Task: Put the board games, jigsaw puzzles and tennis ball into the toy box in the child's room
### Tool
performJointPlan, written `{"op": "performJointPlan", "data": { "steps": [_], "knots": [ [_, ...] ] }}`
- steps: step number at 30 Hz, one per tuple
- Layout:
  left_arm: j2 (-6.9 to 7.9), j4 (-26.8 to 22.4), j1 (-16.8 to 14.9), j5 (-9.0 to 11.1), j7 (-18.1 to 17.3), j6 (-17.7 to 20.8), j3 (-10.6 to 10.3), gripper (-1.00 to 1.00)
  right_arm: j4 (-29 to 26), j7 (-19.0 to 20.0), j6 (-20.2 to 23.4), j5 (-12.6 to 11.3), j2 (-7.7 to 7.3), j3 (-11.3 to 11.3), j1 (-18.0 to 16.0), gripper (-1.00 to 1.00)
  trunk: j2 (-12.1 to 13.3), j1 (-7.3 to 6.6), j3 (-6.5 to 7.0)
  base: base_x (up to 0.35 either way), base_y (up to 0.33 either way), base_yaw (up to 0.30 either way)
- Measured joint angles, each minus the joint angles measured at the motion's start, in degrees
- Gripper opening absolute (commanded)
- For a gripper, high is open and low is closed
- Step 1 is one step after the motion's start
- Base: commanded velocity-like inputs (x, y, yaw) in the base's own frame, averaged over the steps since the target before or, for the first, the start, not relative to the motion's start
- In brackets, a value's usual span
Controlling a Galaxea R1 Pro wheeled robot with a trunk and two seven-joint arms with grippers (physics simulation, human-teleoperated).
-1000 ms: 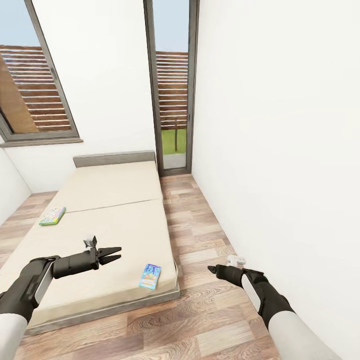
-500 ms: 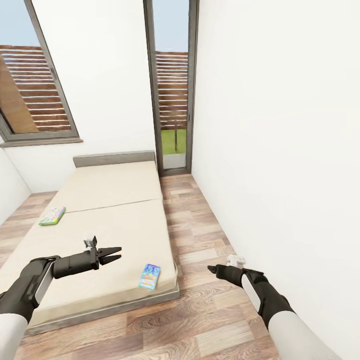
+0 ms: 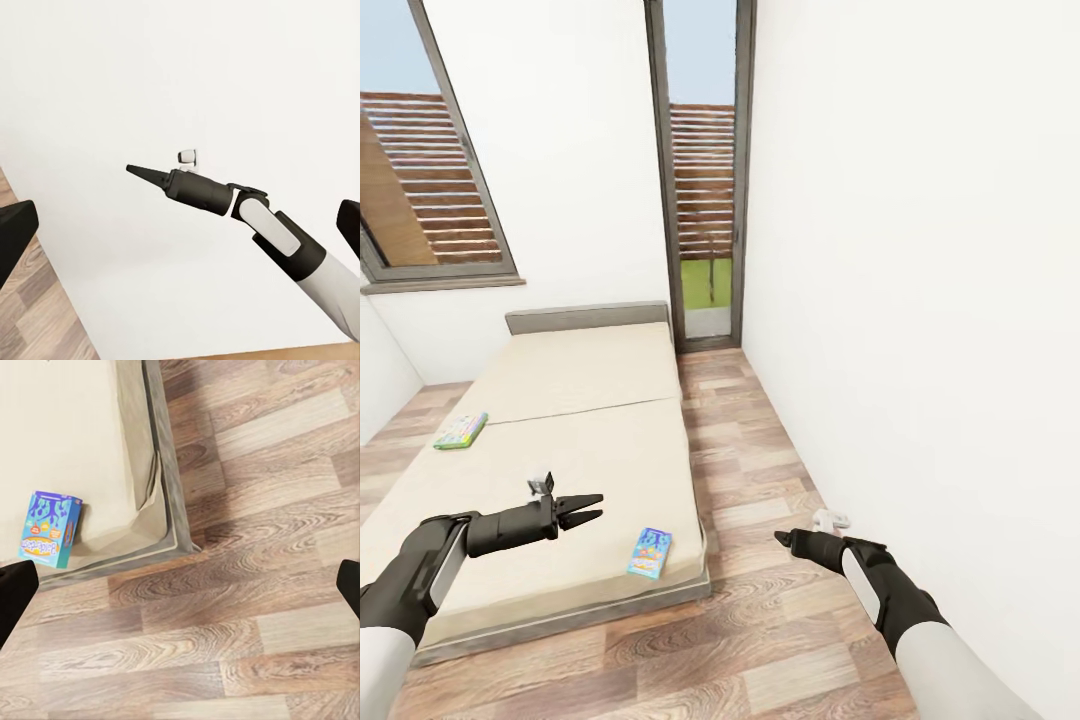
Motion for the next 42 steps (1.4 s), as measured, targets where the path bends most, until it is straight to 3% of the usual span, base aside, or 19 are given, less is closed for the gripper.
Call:
{"op": "performJointPlan", "data": {
  "steps": [17, 29, 42],
  "knots": [
    [-0.01, -0.01, -0.01, -0.02, 0.08, 0.05, 0.0, 1.0, -0.01, 0.02, 0.0, -0.01, 0.09, 0.07, 0.01, 1.0, 0.01, 0.0, 0.11, -0.011, -0.005, 0.017],
    [-0.01, -0.01, -0.01, -0.01, 0.09, 0.03, 0.0, 1.0, -0.02, 0.04, 0.02, -0.01, 0.09, 0.08, 0.01, 1.0, 0.01, 0.0, 0.11, 0.0, -0.221, 0.007],
    [0.0, 0.01, 0.0, -0.01, 0.09, 0.0, 0.0, 1.0, 0.0, 0.02, 0.0, 0.0, 0.1, 0.08, 0.0, 1.0, 0.01, 0.0, 0.4, 0.0, -0.032, 0.227]
  ]
}}
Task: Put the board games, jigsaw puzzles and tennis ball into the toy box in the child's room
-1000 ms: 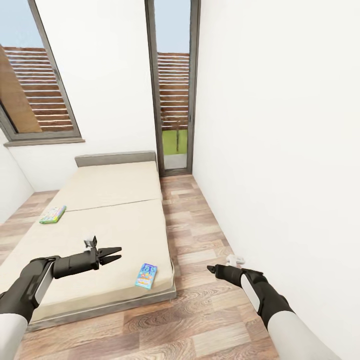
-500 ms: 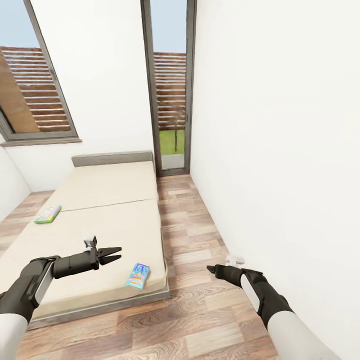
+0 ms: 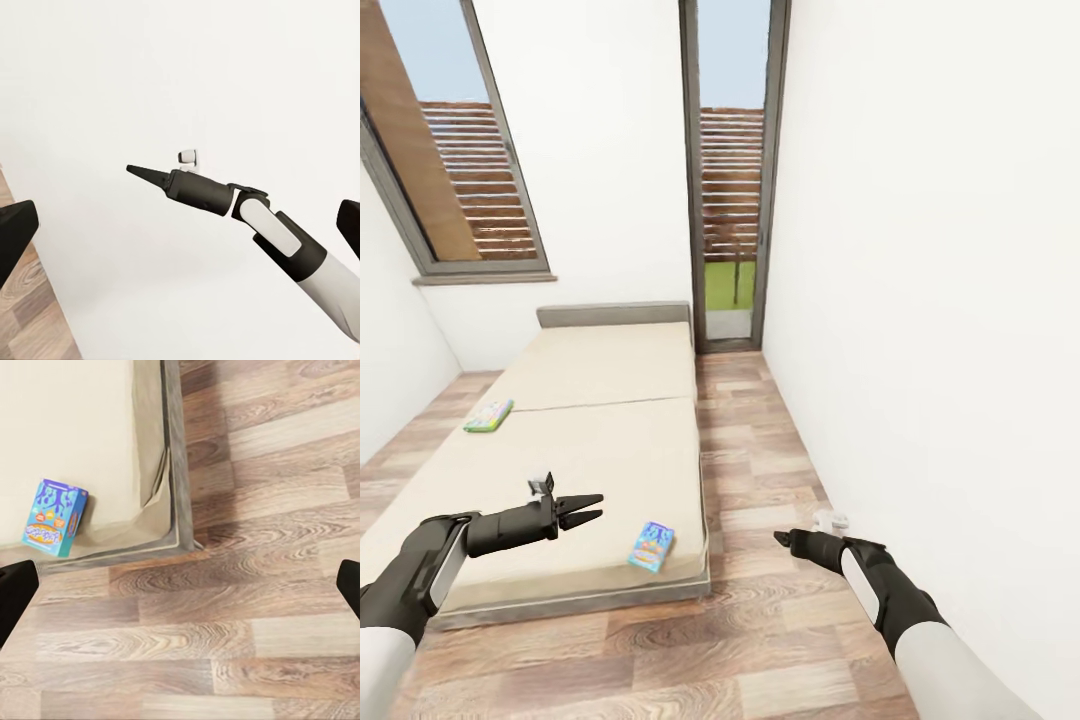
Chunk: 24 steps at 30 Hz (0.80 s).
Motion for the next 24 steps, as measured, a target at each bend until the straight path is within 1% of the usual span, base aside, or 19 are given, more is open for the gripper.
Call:
{"op": "performJointPlan", "data": {
  "steps": [10, 14, 20, 24],
  "knots": [
    [0.0, -0.01, 0.0, 0.01, 0.0, 0.02, 0.01, 1.0, 0.0, 0.04, 0.0, 0.0, -0.01, 0.0, 0.0, 1.0, 0.0, 0.0, 0.23, 0.0, -0.126, 0.276],
    [0.01, -0.03, 0.01, 0.04, 0.01, 0.01, 0.07, 1.0, 0.0, 0.04, 0.01, 0.0, -0.01, 0.0, -0.01, 1.0, 0.0, 0.0, 0.25, 0.0, -0.212, 0.276],
    [0.0, 0.01, -0.01, 0.0, 0.0, 0.01, 0.07, 1.0, -0.01, 0.05, 0.01, -0.01, -0.08, -0.01, 0.01, 1.0, 0.0, 0.0, 0.26, 0.0, -0.118, 0.098],
    [0.0, 0.04, -0.01, 0.03, 0.01, 0.0, 0.07, 1.0, -0.02, 0.04, 0.02, -0.01, -0.09, 0.0, 0.01, 1.0, 0.0, 0.0, 0.26, 0.0, -0.236, 0.016]
  ]
}}
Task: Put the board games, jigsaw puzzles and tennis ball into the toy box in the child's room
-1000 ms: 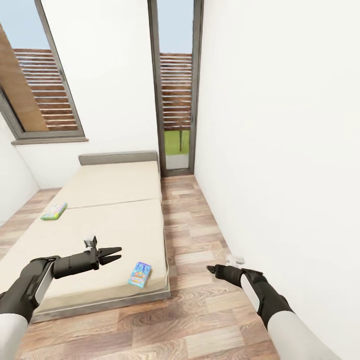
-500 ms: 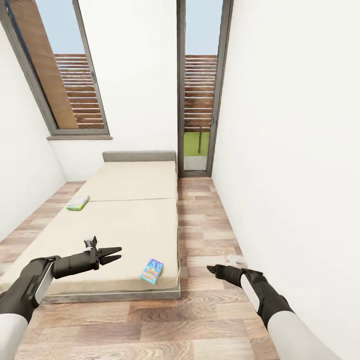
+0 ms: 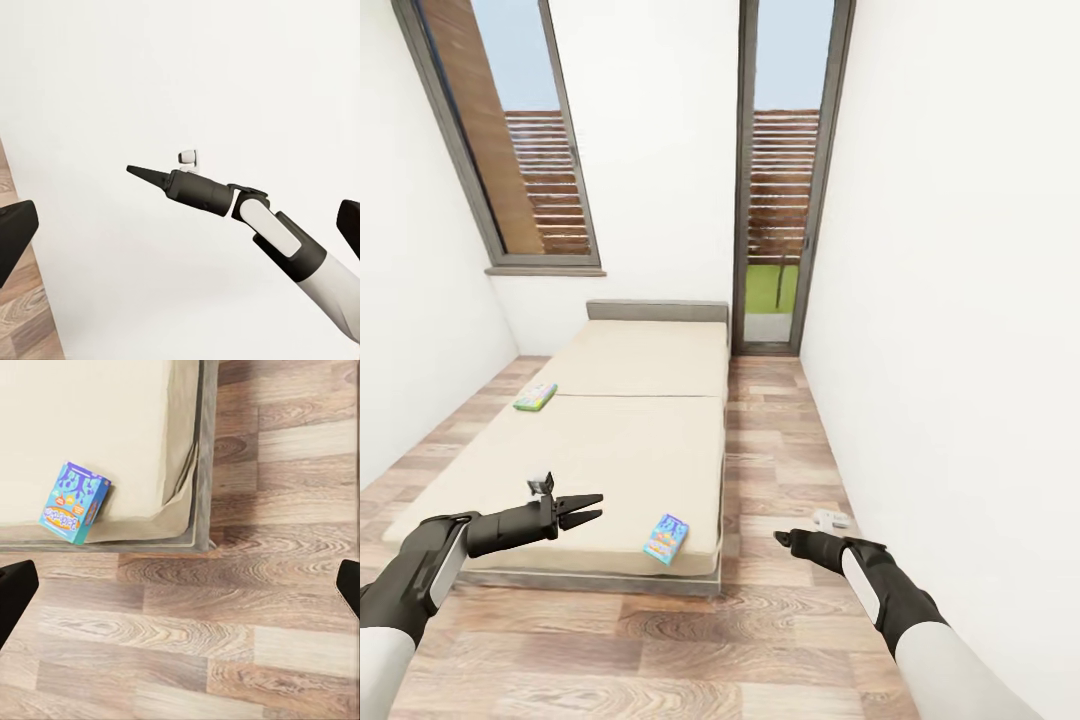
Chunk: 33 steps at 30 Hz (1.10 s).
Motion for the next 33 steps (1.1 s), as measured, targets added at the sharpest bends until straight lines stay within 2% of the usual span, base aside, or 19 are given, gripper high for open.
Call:
{"op": "performJointPlan", "data": {
  "steps": [6, 21, 33],
  "knots": [
    [0.0, -0.03, 0.0, -0.03, -0.01, 0.0, 0.01, 1.0, 0.01, 0.01, -0.03, 0.0, 0.0, -0.01, 0.0, 1.0, 0.0, 0.0, 0.0, 0.0, -0.117, 0.004],
    [-0.01, -0.05, 0.0, -0.05, 0.41, 0.0, 0.02, 1.0, 0.01, 0.02, -0.05, 0.0, 0.08, 0.0, 0.0, 1.0, 0.0, -0.01, 0.0, 0.035, -0.009, 0.0],
    [-0.01, -0.05, 0.0, -0.03, 0.51, 0.0, 0.01, 1.0, 0.0, 0.01, -0.02, 0.0, 0.02, 0.0, 0.0, 1.0, 0.0, -0.01, 0.26, 0.069, -0.058, -0.069]
  ]
}}
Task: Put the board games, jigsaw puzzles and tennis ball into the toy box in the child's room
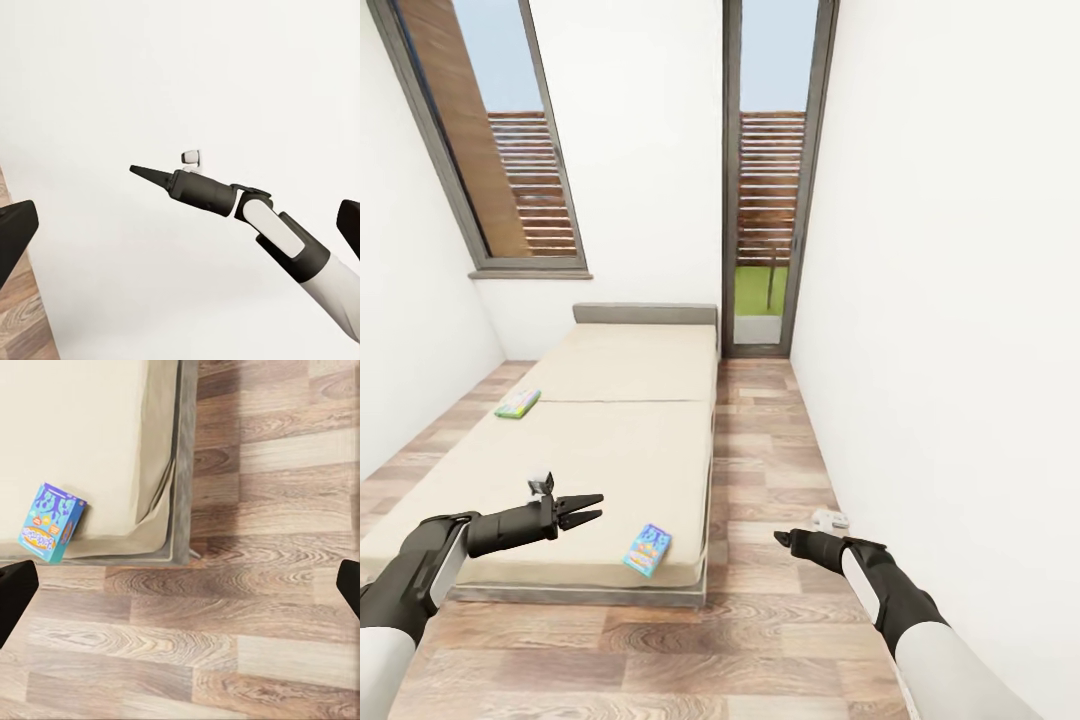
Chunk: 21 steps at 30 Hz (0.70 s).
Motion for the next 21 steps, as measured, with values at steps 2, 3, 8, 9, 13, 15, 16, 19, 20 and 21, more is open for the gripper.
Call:
{"op": "performJointPlan", "data": {
  "steps": [2, 3, 8, 9, 13, 15, 16, 19, 20, 21],
  "knots": [
    [0.0, 0.01, 0.0, 0.0, 0.0, 0.0, 0.0, 1.0, 0.0, 0.0, 0.0, 0.0, -0.01, -0.01, 0.0, 1.0, 0.0, 0.0, 0.01, 0.111, -0.135, -0.008],
    [0.0, 0.01, 0.0, -0.01, 0.0, 0.0, 0.0, 1.0, 0.0, 0.0, 0.0, 0.0, -0.01, -0.01, 0.0, 1.0, 0.0, 0.0, 0.01, 0.073, -0.092, -0.005],
    [0.0, 0.01, 0.0, -0.01, 0.0, 0.0, 0.01, 1.0, 0.03, 0.01, -0.06, 0.0, 0.02, -0.04, 0.0, 1.0, 0.0, 0.01, 0.01, 0.021, -0.053, -0.001],
    [0.0, 0.0, 0.0, -0.01, 0.0, 0.0, 0.0, 1.0, 0.03, 0.0, -0.07, 0.0, 0.02, -0.05, 0.0, 1.0, 0.0, 0.01, 0.01, 0.003, -0.148, 0.0],
    [0.0, 0.03, 0.0, 0.02, 0.01, 0.0, 0.0, 1.0, 0.0, -0.01, -0.05, 0.0, -0.01, -0.07, 0.0, 1.0, 0.0, 0.01, 0.01, 0.002, -0.214, 0.0],
    [0.0, 0.04, 0.0, 0.0, 0.0, 0.0, 0.0, 1.0, 0.0, 0.0, -0.07, 0.0, -0.02, -0.06, 0.0, 1.0, 0.0, 0.01, 0.01, 0.001, -0.148, 0.0],
    [0.0, 0.02, 0.0, -0.01, 0.0, 0.0, 0.0, 1.0, 0.01, 0.0, -0.07, 0.0, -0.02, -0.07, 0.0, 1.0, 0.0, 0.01, 0.01, 0.0, -0.084, 0.0],
    [0.0, 0.03, 0.0, -0.02, 0.0, 0.0, 0.01, 1.0, 0.01, 0.0, -0.09, 0.0, -0.02, -0.08, 0.0, 1.0, 0.0, 0.01, 0.01, 0.0, -0.048, 0.0],
    [0.0, 0.03, 0.0, -0.02, -0.01, 0.0, 0.01, 1.0, 0.01, 0.0, -0.09, 0.0, -0.02, -0.08, 0.0, 1.0, 0.0, 0.01, 0.01, 0.0, -0.022, 0.0],
    [0.0, 0.04, 0.0, -0.02, -0.01, 0.0, 0.01, 1.0, 0.01, 0.0, -0.09, 0.0, -0.02, -0.08, 0.0, 1.0, 0.0, 0.01, 0.01, 0.0, -0.018, 0.0]
  ]
}}
